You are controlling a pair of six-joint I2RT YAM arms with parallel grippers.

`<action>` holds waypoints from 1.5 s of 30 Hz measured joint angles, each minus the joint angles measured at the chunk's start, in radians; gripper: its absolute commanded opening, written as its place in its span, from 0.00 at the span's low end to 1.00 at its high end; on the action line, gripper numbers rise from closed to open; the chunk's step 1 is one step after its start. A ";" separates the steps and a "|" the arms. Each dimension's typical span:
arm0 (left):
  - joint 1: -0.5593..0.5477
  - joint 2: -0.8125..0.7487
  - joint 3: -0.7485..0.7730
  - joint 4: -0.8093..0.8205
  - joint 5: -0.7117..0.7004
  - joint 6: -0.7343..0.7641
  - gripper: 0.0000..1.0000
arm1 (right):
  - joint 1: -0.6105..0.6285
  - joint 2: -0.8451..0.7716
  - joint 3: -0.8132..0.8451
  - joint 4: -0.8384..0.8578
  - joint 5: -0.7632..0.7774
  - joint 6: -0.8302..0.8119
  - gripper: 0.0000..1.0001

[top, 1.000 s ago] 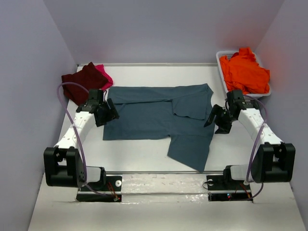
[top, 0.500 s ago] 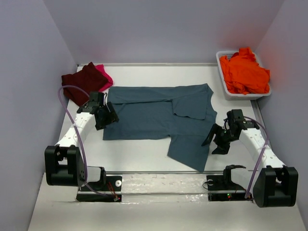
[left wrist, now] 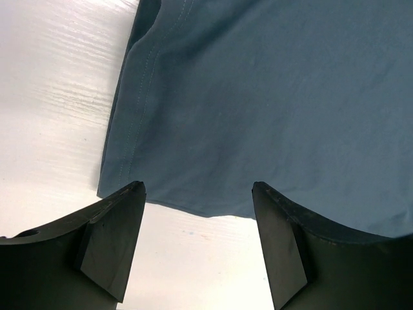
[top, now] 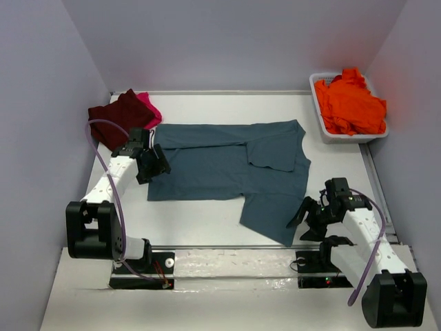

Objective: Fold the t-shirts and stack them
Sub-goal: Fold the tshirt

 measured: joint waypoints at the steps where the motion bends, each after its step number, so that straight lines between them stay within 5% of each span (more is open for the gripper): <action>1: 0.000 0.003 0.000 0.000 0.001 0.000 0.79 | 0.000 -0.013 -0.013 0.006 -0.005 0.001 0.71; 24: 0.000 0.056 0.089 -0.042 0.002 0.022 0.79 | 0.000 0.063 -0.180 0.175 -0.076 0.066 0.64; 39: 0.000 0.102 0.121 -0.049 0.002 0.025 0.79 | 0.001 0.241 -0.154 0.242 -0.115 0.072 0.45; 45: 0.000 0.116 0.121 -0.049 0.002 0.025 0.79 | 0.000 0.327 -0.141 0.453 -0.163 0.072 0.36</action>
